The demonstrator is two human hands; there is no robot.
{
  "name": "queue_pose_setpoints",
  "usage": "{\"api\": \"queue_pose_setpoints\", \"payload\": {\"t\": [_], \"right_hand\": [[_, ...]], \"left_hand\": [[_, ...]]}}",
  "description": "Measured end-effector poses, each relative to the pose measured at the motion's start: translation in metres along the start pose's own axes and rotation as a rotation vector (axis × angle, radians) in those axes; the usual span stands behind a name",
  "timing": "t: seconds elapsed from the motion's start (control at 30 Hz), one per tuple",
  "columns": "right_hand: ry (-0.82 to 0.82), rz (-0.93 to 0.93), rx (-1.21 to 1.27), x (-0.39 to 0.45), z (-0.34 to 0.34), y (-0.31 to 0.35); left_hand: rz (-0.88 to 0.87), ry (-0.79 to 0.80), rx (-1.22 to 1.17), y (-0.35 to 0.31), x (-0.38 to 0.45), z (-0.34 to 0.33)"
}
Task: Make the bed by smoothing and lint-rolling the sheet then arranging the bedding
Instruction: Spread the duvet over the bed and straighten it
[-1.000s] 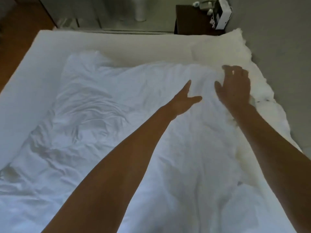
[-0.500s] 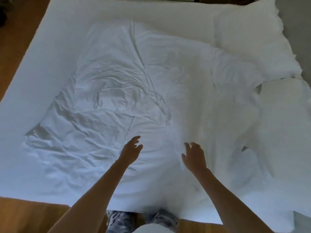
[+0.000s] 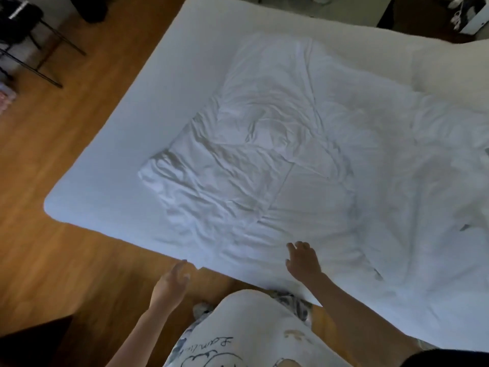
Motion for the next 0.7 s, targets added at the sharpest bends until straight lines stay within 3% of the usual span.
{"api": "queue_pose_setpoints", "payload": {"t": [0.2,0.3,0.7], "right_hand": [[0.016,-0.023,0.078,0.008,-0.017,0.142],[0.005,-0.043,0.106,0.015,-0.018,0.188],[0.060,-0.281,0.235,0.127,-0.041,0.266]], "left_hand": [[0.055,-0.082,-0.069,0.137,-0.002,0.087],[0.084,-0.126,-0.088,0.176,0.011,0.127],[-0.262,-0.106,0.262,0.150,0.161,0.229]]}}
Point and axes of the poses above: each hand's wrist, its own x-axis towards the middle knuckle, its own z-axis out of the back of the hand, y = z × x, the point moved 5 cm from there along x, towards the middle knuckle, and after that the axes turned 11 degrees about z, right-handed, at the moved point
